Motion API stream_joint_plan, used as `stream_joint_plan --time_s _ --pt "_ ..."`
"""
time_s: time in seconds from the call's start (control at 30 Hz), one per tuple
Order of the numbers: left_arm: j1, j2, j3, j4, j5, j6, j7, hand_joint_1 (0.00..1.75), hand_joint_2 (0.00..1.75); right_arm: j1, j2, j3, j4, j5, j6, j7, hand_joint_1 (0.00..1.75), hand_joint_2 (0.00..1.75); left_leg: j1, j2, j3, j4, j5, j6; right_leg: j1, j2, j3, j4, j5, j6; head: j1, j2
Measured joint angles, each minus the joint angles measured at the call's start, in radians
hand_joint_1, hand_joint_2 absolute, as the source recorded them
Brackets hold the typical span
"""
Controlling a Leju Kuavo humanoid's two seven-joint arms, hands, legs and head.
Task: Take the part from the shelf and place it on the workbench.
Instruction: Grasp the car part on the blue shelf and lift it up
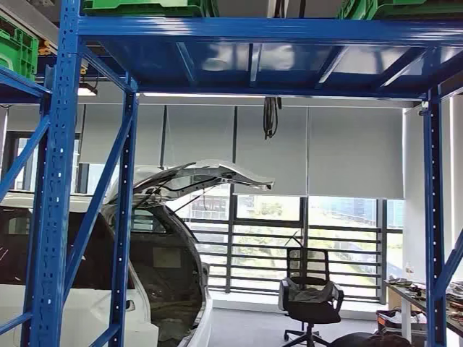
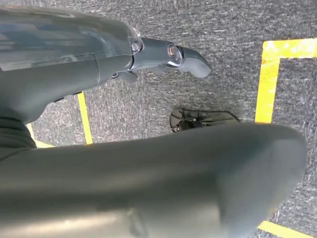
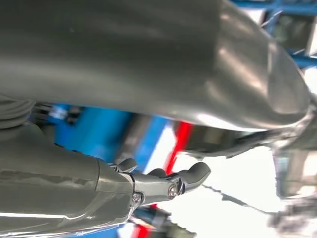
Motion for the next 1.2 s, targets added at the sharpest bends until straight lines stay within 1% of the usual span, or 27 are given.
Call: stream_joint_plan --time_s 0.07,0.1,0.17,0.2,0.23,0.27,0.33,0.4,0.43,0.5,0.53,0.57,0.6,0.67,0.7,0.73,0.77,0.83,0.9,0.93,1.0,1.03,1.07,1.1,1.13,1.17,1.2 --pt "-0.002 -0.002 0.009 0.003 -0.012 -0.001 -0.002 0.0 0.0 -0.004 -0.005 0.016 -0.031 -0.003 0.005 -0.008 0.0 0.0 0.0 0.001 0.001 0.0 -0.001 -0.001 0.0 0.0 -0.004 -0.006 0.021 -0.001 0.0 0.0" --pt "-0.004 -0.004 0.019 0.005 -0.023 -0.002 -0.003 0.0 0.0 -0.009 -0.011 0.031 -0.061 -0.005 0.01 -0.016 0.0 0.0 0.0 0.003 0.002 0.001 -0.002 -0.003 0.0 -0.001 0.002 -0.031 0.051 -0.003 0.0 0.0" --pt "-0.008 -0.007 0.037 0.01 -0.045 -0.004 -0.006 0.0 0.0 -0.025 -0.022 0.061 -0.124 -0.012 0.019 -0.032 0.0 0.0 0.0 0.006 0.006 0.001 -0.006 -0.01 0.002 -0.016 0.047 -0.157 0.133 -0.01 0.0 0.0" --pt "-0.01 -0.009 0.046 0.013 -0.056 -0.005 -0.007 0.0 0.0 -0.034 -0.028 0.076 -0.155 -0.015 0.024 -0.04 0.0 0.0 -0.002 0.007 0.007 0.003 -0.009 -0.014 0.006 -0.026 0.068 -0.214 0.161 -0.016 0.0 0.0" --pt "-0.012 -0.01 0.056 0.015 -0.067 -0.005 -0.009 0.0 0.0 -0.044 -0.032 0.091 -0.184 -0.018 0.029 -0.047 0.0 0.0 -0.004 0.01 0.005 0.004 -0.01 -0.02 0.01 -0.034 0.08 -0.251 0.172 -0.022 0.0 0.0" --pt "-0.012 -0.011 0.065 0.018 -0.079 -0.006 -0.01 0.0 0.0 -0.05 -0.037 0.106 -0.212 -0.021 0.034 -0.054 0.0 0.0 -0.005 0.014 0.003 0.005 -0.011 -0.025 0.014 -0.036 0.082 -0.265 0.171 -0.028 0.0 0.0" --pt "-0.014 -0.013 0.082 0.021 -0.101 -0.006 -0.013 0.0 0.0 -0.06 -0.045 0.135 -0.266 -0.029 0.043 -0.07 0.0 0.0 -0.005 0.024 0.001 0.004 -0.013 -0.037 0.015 -0.024 0.079 -0.274 0.168 -0.039 0.0 0.0" --pt "-0.018 -0.013 0.097 0.023 -0.123 -0.007 -0.016 0.0 0.0 -0.069 -0.053 0.162 -0.319 -0.039 0.054 -0.085 0.0 0.0 -0.001 0.022 -0.009 0.028 -0.037 -0.046 0.012 -0.014 0.079 -0.279 0.172 -0.051 0.0 0.0" --pt "-0.021 -0.013 0.104 0.025 -0.133 -0.007 -0.017 0.0 0.0 -0.074 -0.057 0.177 -0.343 -0.044 0.059 -0.091 0.0 0.0 0.0 0.017 -0.028 0.071 -0.064 -0.05 0.01 -0.01 0.079 -0.282 0.173 -0.057 0.0 0.0" --pt "-0.023 -0.014 0.119 0.028 -0.153 -0.009 -0.019 0.0 0.0 -0.08 -0.064 0.205 -0.381 -0.059 0.07 -0.101 0.0 0.0 0.001 0.01 -0.09 0.206 -0.126 -0.054 0.013 -0.001 0.079 -0.282 0.173 -0.064 0.0 0.0" --pt "-0.023 -0.014 0.125 0.029 -0.161 -0.01 -0.019 0.0 0.0 -0.081 -0.068 0.217 -0.395 -0.066 0.074 -0.104 0.0 0.0 0.002 0.009 -0.119 0.265 -0.144 -0.056 0.014 0.006 0.079 -0.282 0.173 -0.065 0.0 0.0" --pt "-0.022 -0.014 0.13 0.03 -0.167 -0.01 -0.02 0.0 0.0 -0.081 -0.071 0.227 -0.406 -0.072 0.077 -0.107 0.0 0.0 0.002 0.008 -0.134 0.292 -0.142 -0.056 0.014 0.013 0.08 -0.281 0.173 -0.065 0.0 0.0" --pt "-0.022 -0.014 0.134 0.031 -0.171 -0.011 -0.021 0.0 0.0 -0.081 -0.074 0.235 -0.416 -0.076 0.078 -0.108 0.0 0.0 0.003 0.008 -0.131 0.279 -0.121 -0.057 0.014 0.02 0.081 -0.28 0.173 -0.064 0.0 0.0" --pt "-0.023 -0.014 0.141 0.032 -0.175 -0.012 -0.021 0.0 0.0 -0.083 -0.078 0.246 -0.433 -0.08 0.079 -0.109 0.0 0.0 0.007 -0.005 -0.083 0.163 -0.048 -0.056 0.013 0.035 0.081 -0.276 0.17 -0.06 0.0 0.0" --pt "-0.023 -0.014 0.144 0.032 -0.175 -0.013 -0.021 0.0 0.0 -0.085 -0.08 0.25 -0.439 -0.082 0.079 -0.109 0.0 0.0 0.009 -0.017 -0.057 0.102 -0.021 -0.055 0.014 0.042 0.079 -0.271 0.168 -0.056 0.0 0.0" --pt "-0.024 -0.014 0.147 0.033 -0.176 -0.015 -0.021 0.0 0.0 -0.086 -0.082 0.253 -0.444 -0.084 0.079 -0.109 0.0 0.0 0.011 -0.028 -0.039 0.059 -0.007 -0.053 0.015 0.05 0.075 -0.267 0.167 -0.05 0.0 0.0" --pt "-0.024 -0.014 0.148 0.034 -0.176 -0.017 -0.02 0.0 0.0 -0.088 -0.084 0.256 -0.448 -0.085 0.079 -0.109 0.0 0.0 0.011 -0.035 -0.032 0.039 -0.006 -0.049 0.015 0.056 0.07 -0.264 0.168 -0.044 0.0 0.0" --pt "-0.026 -0.015 0.15 0.036 -0.177 -0.019 -0.018 0.0 0.0 -0.088 -0.089 0.26 -0.455 -0.089 0.079 -0.109 0.0 0.0 0.008 -0.031 -0.032 0.033 -0.009 -0.038 0.013 0.065 0.064 -0.265 0.171 -0.033 0.0 0.0" --pt "-0.028 -0.016 0.151 0.037 -0.178 -0.02 -0.018 0.0 0.0 -0.091 -0.094 0.263 -0.46 -0.094 0.079 -0.109 0.0 0.0 0.008 -0.022 -0.032 0.03 -0.005 -0.025 0.012 0.052 0.055 -0.245 0.155 -0.023 0.0 0.0" --pt "-0.029 -0.016 0.151 0.038 -0.178 -0.02 -0.018 0.0 0.0 -0.093 -0.096 0.265 -0.462 -0.097 0.079 -0.109 0.0 0.0 0.009 -0.017 -0.031 0.028 -0.003 -0.02 0.012 0.041 0.041 -0.209 0.132 -0.02 0.0 0.0" --pt "-0.029 -0.017 0.152 0.039 -0.179 -0.022 -0.017 0.0 0.0 -0.095 -0.099 0.268 -0.463 -0.101 0.079 -0.11 0.0 0.0 0.006 -0.009 -0.032 0.028 -0.003 -0.014 0.013 0.02 -0.014 -0.084 0.068 -0.017 0.0 0.0" --pt "-0.028 -0.017 0.152 0.039 -0.18 -0.023 -0.016 0.0 0.0 -0.095 -0.1 0.269 -0.463 -0.102 0.08 -0.11 0.0 0.0 0.004 -0.005 -0.032 0.028 -0.003 -0.013 0.012 0.017 -0.042 -0.022 0.045 -0.016 0.0 0.0" --pt "-0.027 -0.017 0.152 0.039 -0.18 -0.024 -0.016 0.0 0.0 -0.094 -0.101 0.27 -0.463 -0.102 0.08 -0.11 0.0 0.0 0.002 -0.002 -0.032 0.028 -0.003 -0.012 0.013 0.016 -0.058 0.014 0.038 -0.017 0.0 0.0" --pt "-0.027 -0.017 0.152 0.039 -0.181 -0.024 -0.015 0.0 0.0 -0.094 -0.102 0.271 -0.463 -0.102 0.08 -0.11 0.0 0.0 -0.001 -0.001 -0.032 0.028 -0.003 -0.011 0.014 0.015 -0.055 0.012 0.05 -0.019 0.0 0.0" --pt "-0.028 -0.017 0.152 0.039 -0.181 -0.024 -0.015 0.0 0.0 -0.095 -0.103 0.272 -0.463 -0.102 0.081 -0.11 0.0 0.0 -0.003 0.0 -0.03 0.028 -0.004 -0.01 0.016 0.015 -0.034 -0.03 0.078 -0.024 0.0 0.0" --pt "-0.028 -0.017 0.152 0.039 -0.182 -0.025 -0.015 0.0 0.0 -0.096 -0.104 0.272 -0.464 -0.102 0.081 -0.11 0.0 0.0 -0.005 0.001 -0.028 0.028 -0.004 -0.01 0.02 0.013 0.001 -0.099 0.114 -0.033 0.0 0.0" --pt "-0.029 -0.019 0.152 0.04 -0.182 -0.025 -0.015 0.0 0.0 -0.098 -0.104 0.272 -0.464 -0.103 0.081 -0.11 0.0 0.0 -0.008 0.001 -0.028 0.028 -0.005 -0.011 0.025 0.009 0.034 -0.167 0.141 -0.043 0.0 0.0"
